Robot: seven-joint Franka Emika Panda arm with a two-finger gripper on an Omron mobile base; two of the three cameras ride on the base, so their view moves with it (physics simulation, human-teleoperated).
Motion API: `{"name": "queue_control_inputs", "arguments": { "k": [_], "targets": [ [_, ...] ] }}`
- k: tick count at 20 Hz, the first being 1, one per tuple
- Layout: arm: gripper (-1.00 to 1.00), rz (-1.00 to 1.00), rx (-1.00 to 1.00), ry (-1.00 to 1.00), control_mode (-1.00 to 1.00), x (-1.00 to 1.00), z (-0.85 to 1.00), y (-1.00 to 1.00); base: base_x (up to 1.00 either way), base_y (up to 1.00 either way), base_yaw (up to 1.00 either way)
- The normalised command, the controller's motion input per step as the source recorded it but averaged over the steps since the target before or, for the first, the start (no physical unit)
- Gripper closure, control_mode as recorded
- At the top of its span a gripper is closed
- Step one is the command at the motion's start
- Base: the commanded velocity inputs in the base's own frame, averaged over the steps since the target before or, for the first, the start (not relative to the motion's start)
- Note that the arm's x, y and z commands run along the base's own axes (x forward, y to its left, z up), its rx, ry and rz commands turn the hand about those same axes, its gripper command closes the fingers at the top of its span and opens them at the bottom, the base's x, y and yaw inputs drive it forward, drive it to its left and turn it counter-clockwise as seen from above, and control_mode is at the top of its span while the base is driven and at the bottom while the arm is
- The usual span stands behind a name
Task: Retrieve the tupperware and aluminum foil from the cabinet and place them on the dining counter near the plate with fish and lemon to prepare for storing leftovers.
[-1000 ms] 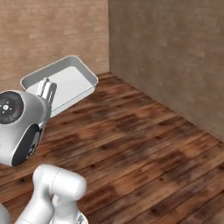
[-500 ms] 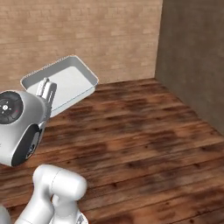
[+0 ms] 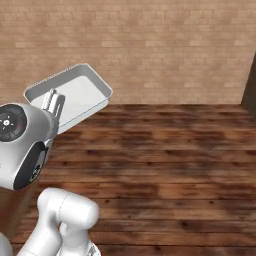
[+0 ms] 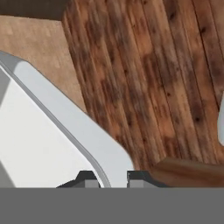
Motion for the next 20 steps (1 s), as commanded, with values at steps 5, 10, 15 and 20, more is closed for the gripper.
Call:
{"name": "queue_control_inputs", "arguments": {
  "k": [5, 10, 15, 20],
  "targets": [
    [1.0, 0.0, 0.0, 0.0, 1.0, 0.0, 0.0, 0.0, 0.71, -0.05, 0.47],
    [1.0, 0.0, 0.0, 0.0, 1.0, 0.0, 0.0, 0.0, 0.65, -0.12, 0.47],
    [1.0, 0.0, 0.0, 0.0, 1.0, 0.0, 0.0, 0.0, 0.63, -0.11, 0.47],
    [1.0, 0.0, 0.0, 0.0, 1.0, 0.0, 0.0, 0.0, 0.63, -0.06, 0.46]
  ]
}}
